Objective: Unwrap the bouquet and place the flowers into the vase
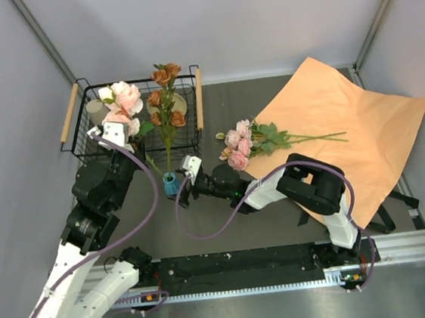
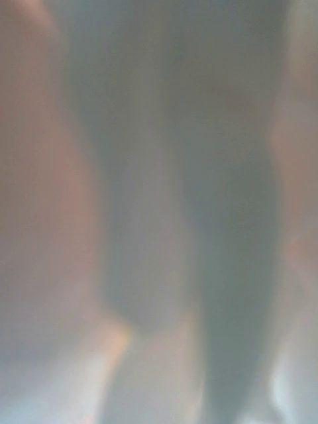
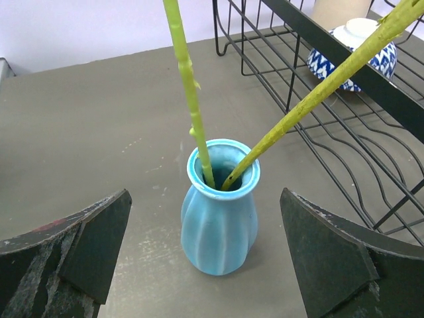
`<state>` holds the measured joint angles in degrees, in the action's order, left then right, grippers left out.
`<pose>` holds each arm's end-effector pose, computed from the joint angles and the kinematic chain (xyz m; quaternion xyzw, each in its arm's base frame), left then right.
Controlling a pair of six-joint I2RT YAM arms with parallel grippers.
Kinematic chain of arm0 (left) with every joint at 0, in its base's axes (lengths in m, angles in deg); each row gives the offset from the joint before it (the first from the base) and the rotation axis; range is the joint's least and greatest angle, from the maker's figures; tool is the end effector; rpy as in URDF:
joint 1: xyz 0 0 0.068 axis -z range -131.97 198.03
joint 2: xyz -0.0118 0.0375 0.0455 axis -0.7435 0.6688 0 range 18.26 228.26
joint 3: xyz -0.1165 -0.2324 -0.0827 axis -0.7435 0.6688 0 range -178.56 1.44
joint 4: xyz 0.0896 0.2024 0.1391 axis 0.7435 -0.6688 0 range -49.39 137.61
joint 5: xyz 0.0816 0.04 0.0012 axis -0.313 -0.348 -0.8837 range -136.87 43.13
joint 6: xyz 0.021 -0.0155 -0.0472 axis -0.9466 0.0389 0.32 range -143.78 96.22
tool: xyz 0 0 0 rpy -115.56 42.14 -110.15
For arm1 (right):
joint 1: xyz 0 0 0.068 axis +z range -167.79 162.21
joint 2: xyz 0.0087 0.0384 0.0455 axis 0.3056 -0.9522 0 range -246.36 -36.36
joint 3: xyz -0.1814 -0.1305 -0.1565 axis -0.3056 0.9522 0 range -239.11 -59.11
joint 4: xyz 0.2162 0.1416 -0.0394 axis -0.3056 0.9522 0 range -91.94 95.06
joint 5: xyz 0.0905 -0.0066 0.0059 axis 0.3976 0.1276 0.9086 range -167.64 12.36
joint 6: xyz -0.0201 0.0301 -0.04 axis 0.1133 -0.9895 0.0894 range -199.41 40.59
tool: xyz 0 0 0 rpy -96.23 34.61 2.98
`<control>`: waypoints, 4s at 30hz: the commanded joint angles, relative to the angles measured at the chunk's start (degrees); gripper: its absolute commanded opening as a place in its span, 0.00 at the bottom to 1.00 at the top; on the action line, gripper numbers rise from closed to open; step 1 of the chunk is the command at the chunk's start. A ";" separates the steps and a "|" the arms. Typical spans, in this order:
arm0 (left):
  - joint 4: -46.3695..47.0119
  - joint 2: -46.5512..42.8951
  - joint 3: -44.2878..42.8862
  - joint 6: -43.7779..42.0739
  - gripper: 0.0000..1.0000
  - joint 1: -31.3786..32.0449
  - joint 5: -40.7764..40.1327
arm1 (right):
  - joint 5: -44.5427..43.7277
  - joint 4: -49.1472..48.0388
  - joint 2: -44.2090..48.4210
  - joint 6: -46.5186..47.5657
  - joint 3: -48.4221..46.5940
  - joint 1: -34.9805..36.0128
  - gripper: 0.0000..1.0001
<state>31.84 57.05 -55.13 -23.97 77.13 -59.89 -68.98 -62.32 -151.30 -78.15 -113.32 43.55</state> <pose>0.1242 -0.0601 0.4147 0.0956 0.6883 -0.1022 0.7118 0.1933 0.3647 0.1679 -0.4129 0.5766 0.3983 0.5817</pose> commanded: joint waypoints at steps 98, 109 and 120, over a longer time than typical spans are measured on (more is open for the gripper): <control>-1.63 -1.96 15.62 15.04 0.65 -0.01 -5.97 | -8.49 17.65 -6.09 6.09 -15.57 -0.44 0.00; -3.21 -10.29 18.69 19.43 0.63 -0.10 -10.80 | -18.50 11.79 -5.56 16.75 -12.32 3.96 0.00; -3.48 -17.43 21.42 20.84 0.64 -0.10 -12.82 | -24.67 6.77 -7.67 21.07 -10.21 7.74 0.01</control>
<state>23.87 40.85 -33.41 -4.56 77.02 -70.66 -91.47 -56.92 -157.62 -60.03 -125.89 50.74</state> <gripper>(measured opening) 0.644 0.398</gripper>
